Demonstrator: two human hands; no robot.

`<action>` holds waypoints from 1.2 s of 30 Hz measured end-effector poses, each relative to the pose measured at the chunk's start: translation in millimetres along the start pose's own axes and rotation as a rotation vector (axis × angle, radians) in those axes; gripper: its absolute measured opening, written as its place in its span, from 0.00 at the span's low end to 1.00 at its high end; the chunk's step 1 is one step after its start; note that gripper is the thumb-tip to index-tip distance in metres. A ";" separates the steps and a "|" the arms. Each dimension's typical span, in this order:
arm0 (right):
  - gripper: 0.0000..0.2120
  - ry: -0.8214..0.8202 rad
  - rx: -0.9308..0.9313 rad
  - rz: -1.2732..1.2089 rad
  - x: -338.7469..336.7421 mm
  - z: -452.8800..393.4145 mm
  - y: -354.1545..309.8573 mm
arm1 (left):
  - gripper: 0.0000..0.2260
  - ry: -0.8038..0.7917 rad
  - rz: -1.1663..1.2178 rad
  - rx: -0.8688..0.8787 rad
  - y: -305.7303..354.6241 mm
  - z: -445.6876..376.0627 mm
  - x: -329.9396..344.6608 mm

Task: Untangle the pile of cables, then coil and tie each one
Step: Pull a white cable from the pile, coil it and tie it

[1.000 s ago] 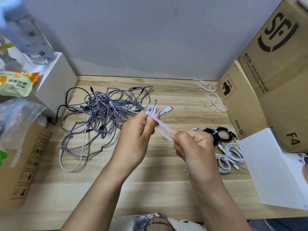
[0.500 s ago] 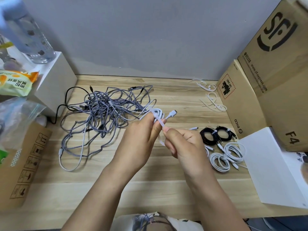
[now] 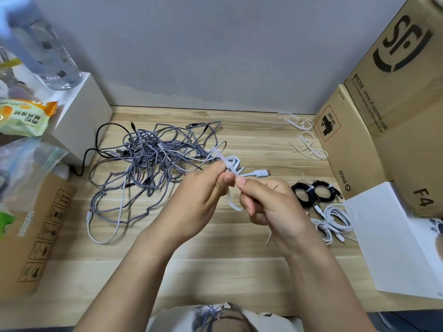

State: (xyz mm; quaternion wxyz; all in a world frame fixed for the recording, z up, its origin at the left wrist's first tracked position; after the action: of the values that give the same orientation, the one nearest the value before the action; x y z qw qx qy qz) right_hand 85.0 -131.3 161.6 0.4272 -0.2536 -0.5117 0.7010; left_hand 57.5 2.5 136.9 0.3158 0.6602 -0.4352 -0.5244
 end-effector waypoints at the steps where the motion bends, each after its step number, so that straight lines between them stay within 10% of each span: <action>1: 0.22 0.001 0.015 -0.018 0.1 -0.6 0.8 | 0.21 -0.019 -0.004 0.013 1.3 -0.3 0.4; 8: 0.18 0.010 -0.011 0.078 -4.5 1.2 0.8 | 0.14 -0.109 -0.002 0.089 -0.4 3.2 6.6; 14: 0.08 0.391 -0.291 0.350 -19.7 -2.1 -6.7 | 0.24 -0.156 -0.033 0.071 -2.5 3.1 2.3; 18: 0.13 0.295 -0.282 0.577 -16.4 -13.8 -8.5 | 0.23 -0.210 -0.068 0.107 2.2 5.6 10.9; 36: 0.11 0.058 -0.451 -0.245 5.7 10.3 -27.2 | 0.20 -0.051 0.437 -0.154 -25.1 -4.9 37.6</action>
State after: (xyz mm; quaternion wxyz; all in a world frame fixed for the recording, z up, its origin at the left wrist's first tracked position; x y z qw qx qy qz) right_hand 83.2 -128.5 191.1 0.4561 -0.2986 -0.6693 0.5047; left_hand 71.1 -21.2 100.5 0.4602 0.5108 -0.5344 -0.4917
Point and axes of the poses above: each hand's wrist, its own z-axis away from the middle knuckle, its own x-axis out of the palm, y = z × x, the point moved 2 cm from there along -z, towards the middle knuckle, and after that the axes turned 4 degrees about x, right-handed, at the moved point
